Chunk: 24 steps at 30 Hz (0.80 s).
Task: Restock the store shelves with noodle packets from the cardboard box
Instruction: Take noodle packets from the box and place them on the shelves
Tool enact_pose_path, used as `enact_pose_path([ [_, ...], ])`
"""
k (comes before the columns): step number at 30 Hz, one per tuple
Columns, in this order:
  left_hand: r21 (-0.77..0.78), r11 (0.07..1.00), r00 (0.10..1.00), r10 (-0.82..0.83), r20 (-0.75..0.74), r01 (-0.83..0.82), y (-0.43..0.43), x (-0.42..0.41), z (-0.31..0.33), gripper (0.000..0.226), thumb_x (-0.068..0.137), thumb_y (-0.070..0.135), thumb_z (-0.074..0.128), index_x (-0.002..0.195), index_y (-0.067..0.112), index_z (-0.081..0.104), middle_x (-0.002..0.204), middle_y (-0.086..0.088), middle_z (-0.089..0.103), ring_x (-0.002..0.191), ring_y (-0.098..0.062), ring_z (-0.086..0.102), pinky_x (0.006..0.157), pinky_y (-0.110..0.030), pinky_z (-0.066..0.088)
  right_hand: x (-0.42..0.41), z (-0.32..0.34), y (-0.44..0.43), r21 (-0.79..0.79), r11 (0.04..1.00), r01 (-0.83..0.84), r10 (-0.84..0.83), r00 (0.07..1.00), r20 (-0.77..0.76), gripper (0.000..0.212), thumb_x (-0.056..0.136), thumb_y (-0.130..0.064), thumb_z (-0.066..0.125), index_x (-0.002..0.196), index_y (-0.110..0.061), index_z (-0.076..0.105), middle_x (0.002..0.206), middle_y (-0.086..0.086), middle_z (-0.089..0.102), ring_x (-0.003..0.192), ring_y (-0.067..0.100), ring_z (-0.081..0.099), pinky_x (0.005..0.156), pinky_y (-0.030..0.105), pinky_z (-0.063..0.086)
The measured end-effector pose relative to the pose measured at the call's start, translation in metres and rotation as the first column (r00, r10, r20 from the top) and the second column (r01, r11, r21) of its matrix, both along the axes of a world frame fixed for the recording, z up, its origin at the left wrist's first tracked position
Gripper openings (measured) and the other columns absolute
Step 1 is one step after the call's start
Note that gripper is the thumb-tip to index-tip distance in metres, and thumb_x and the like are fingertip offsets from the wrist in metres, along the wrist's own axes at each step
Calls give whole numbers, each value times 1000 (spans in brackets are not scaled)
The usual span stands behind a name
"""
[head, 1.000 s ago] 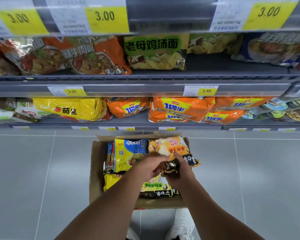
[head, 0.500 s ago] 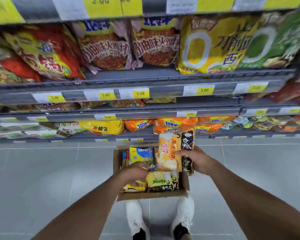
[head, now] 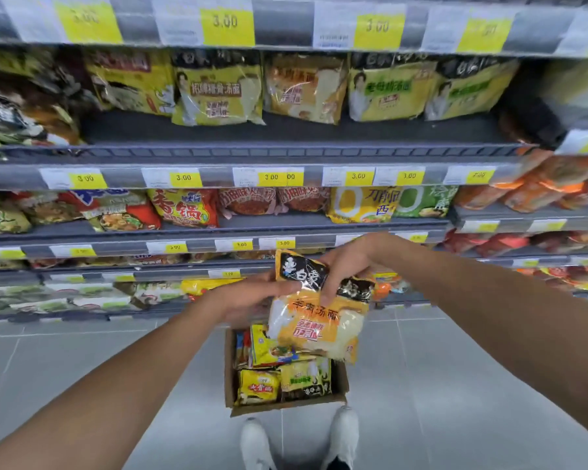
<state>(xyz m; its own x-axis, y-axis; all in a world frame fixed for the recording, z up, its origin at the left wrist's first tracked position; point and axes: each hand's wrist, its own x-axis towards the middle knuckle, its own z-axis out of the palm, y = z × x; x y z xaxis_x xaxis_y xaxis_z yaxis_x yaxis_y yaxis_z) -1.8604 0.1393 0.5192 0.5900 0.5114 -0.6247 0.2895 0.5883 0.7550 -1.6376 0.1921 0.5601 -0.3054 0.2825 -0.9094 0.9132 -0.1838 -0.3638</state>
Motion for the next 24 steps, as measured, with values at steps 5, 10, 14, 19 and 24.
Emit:
enact_pose_path([
  [5, -59, 977, 963, 213, 167, -206, -10, -26, 58, 51, 78, 42, 82, 113, 9, 63, 107, -10, 76, 93, -23, 74, 78, -36, 62, -31, 85, 7, 88, 996, -4, 8, 999, -39, 141, 33, -55, 98, 152, -23, 31, 160, 3, 34, 148, 28, 30, 121, 55, 25],
  [10, 6, 977, 951, 205, 232, -213, -14, -55, 111, 91, 49, 52, 96, 121, 11, 59, 108, -7, 77, 96, -20, 75, 73, -35, 61, -54, 150, 3, 155, 988, 2, 5, 999, -41, 103, 57, -44, 94, 144, -22, 43, 147, 0, 49, 141, 26, 40, 119, 47, 30],
  [14, -56, 978, 948, 209, 240, -202, -16, -70, 132, 111, 34, 48, 102, 128, 11, 54, 111, -9, 77, 98, -23, 75, 76, -39, 62, -63, 167, 10, 224, 974, -15, 17, 1000, -5, 136, 35, -65, 94, 151, -28, 33, 160, 2, 34, 147, 31, 31, 118, 62, 25],
  [19, -135, 961, 921, 269, 282, -240, -23, -77, 148, 103, 36, 38, 104, 124, 5, 63, 114, -19, 74, 100, -36, 72, 85, -54, 55, -71, 216, -11, 450, 891, -51, 63, 998, -10, 94, 58, -67, 84, 138, -29, 50, 140, -10, 53, 131, 18, 49, 114, 46, 37],
  [24, -279, 882, 798, 465, 383, -381, -27, -82, 163, 55, 80, 26, 81, 129, 13, 57, 137, -24, 53, 110, -54, 64, 91, -81, 40, -58, 219, -41, 821, 483, 303, -102, 951, -291, 81, 73, -62, 78, 142, -33, 46, 139, -16, 49, 128, 5, 49, 105, 28, 42],
])
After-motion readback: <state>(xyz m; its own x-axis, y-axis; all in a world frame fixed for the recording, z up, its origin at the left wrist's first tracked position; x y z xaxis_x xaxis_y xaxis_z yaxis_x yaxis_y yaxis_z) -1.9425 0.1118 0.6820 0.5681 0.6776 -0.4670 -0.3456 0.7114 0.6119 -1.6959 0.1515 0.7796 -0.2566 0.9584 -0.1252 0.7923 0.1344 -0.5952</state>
